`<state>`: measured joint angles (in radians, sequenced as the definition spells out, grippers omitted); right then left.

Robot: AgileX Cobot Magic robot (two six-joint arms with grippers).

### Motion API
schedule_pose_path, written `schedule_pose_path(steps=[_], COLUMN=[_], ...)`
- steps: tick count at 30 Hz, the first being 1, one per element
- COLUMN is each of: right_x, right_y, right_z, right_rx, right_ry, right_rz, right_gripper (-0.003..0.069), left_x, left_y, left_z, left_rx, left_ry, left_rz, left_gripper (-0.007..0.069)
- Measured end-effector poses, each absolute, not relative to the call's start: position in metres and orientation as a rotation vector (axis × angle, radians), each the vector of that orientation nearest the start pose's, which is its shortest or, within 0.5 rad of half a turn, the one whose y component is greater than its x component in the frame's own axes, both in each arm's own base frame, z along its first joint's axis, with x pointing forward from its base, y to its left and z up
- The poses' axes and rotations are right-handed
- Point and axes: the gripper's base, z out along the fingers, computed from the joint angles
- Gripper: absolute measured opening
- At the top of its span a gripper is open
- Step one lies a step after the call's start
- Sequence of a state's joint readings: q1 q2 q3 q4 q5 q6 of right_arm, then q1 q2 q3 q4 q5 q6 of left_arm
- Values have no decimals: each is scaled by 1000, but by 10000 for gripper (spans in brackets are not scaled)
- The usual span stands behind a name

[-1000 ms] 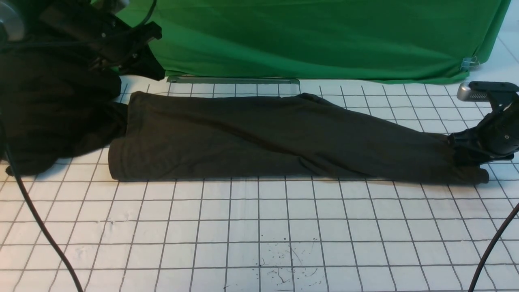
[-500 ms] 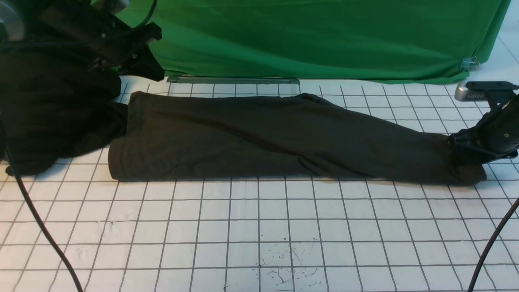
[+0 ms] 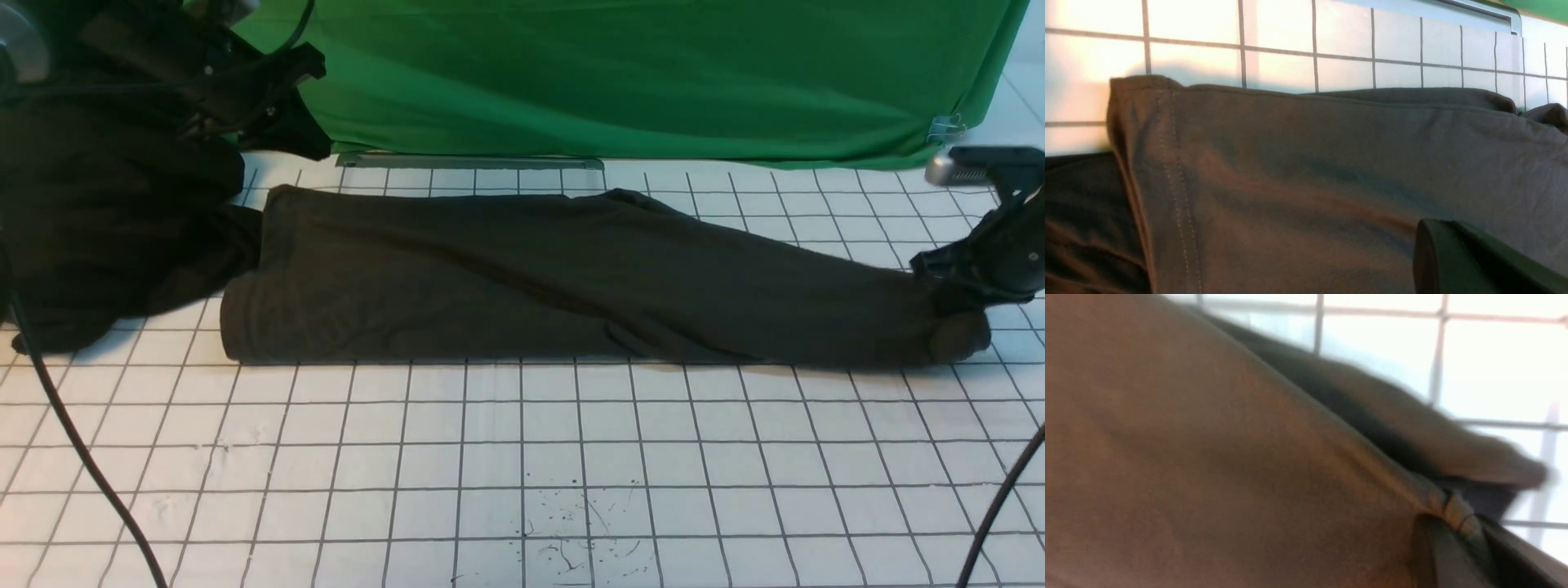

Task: Fold a long-sleeved shirt over a white checkered tablecloth.
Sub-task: 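Pull the folded dark garment lengthwise by its ends to straighten it flat on the table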

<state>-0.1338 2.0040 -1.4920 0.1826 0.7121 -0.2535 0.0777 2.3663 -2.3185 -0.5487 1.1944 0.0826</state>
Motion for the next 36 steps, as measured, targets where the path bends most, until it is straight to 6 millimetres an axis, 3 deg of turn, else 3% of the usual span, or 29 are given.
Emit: schedule_pose_path(steps=[4, 7, 10, 11, 15, 19, 22, 25, 28, 30, 36], right_x=[424, 427, 436, 436, 445, 444, 447, 444, 438, 435, 446], right_y=[-52, -55, -61, -61, -63, -64, -71, -77, -77, -75, -69], right_z=[222, 227, 210, 210, 176, 174, 199, 239, 252, 251, 202], right_rx=[-22, -34, -26, -27, -25, 17, 93, 162, 175, 183, 200], right_ry=[2611, 2557, 2539, 2536, 2575, 2612, 2641, 2715, 2761, 2815, 2932], right_rz=[31, -14, -39, -41, -48, -28, 4, 69, 101, 128, 171], right_gripper=[63, 98, 197, 197, 350, 459, 531, 566, 571, 573, 574], left_x=[517, 517, 517, 517, 515, 515, 515, 514, 514, 514, 513], left_y=[-4, -4, -4, -4, -3, -1, -1, -6, -10, -13, -11], left_z=[254, 254, 254, 254, 253, 251, 251, 252, 253, 252, 249], left_rx=[-120, -123, -123, -123, -110, -138, -203, -197, -176, -162, -134], left_ry=[2605, 2597, 2596, 2596, 2626, 2643, 2647, 2652, 2658, 2666, 2690], left_rz=[-692, -689, -689, -689, -670, -639, -659, -654, -632, -610, -499], left_gripper=[1, 1, 1, 1, 3, 3, 3, 5, 11, 20, 62])
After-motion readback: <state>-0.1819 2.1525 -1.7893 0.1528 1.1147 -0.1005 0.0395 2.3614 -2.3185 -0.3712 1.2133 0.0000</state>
